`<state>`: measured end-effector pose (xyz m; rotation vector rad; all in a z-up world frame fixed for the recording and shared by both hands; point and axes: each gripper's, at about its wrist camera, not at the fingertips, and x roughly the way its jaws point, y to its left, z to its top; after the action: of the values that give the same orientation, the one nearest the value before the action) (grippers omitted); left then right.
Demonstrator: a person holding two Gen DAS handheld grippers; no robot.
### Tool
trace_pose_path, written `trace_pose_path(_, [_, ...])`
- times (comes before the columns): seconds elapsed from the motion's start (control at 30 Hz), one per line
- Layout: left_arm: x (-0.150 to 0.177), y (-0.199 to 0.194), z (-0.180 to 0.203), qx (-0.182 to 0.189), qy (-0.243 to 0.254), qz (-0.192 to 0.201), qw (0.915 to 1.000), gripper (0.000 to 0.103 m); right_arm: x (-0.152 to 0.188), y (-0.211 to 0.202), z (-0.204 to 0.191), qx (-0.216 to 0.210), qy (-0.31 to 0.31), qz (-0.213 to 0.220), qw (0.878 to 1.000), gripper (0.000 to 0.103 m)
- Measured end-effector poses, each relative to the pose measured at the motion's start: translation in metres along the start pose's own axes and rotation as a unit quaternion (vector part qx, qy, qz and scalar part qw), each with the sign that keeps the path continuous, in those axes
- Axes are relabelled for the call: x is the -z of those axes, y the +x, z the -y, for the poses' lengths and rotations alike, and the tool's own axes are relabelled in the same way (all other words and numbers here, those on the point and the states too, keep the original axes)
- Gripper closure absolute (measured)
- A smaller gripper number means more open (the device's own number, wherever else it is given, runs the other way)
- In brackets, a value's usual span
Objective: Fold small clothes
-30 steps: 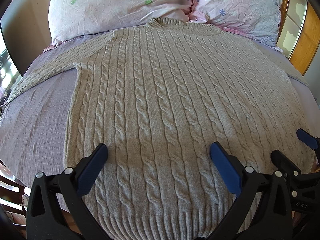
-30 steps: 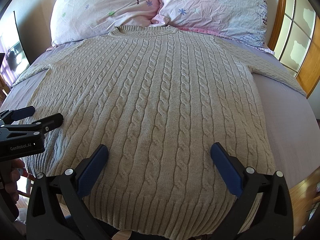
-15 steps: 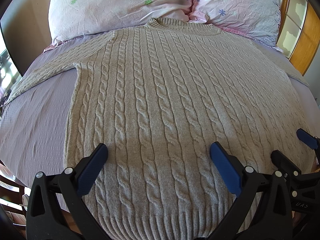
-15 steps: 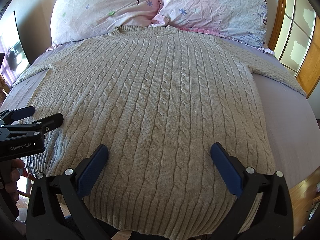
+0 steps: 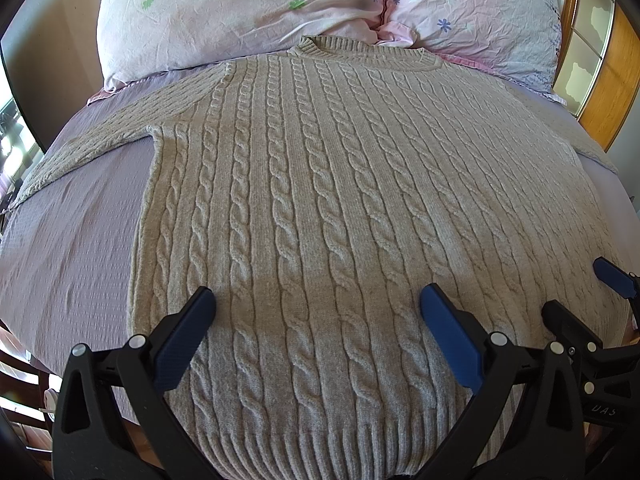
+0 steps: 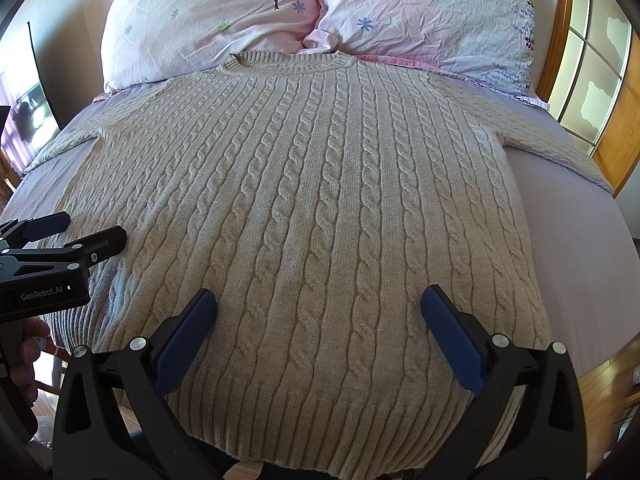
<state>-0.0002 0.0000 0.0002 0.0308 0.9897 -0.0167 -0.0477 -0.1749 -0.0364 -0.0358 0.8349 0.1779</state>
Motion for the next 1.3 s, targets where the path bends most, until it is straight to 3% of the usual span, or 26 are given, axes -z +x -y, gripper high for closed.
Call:
trace_pose_path(1.07, [0.000,0.000,0.000,0.000,0.000,0.000,1.0000,0.002,0.000,0.000,0.000,-0.003,-0.003,0.002,1.000,0.001])
trace_pose_path(1.2, [0.000,0.000,0.000,0.001,0.001,-0.001,1.0000,0.002,-0.002,0.001,0.002,-0.015,-0.014,-0.003,1.000,0.001])
trace_pose_path(1.3, [-0.001,0.001,0.000,0.003,0.005,-0.006,1.0000,0.002,-0.018,0.005,0.015,-0.042,-0.022,-0.032,0.998,0.001])
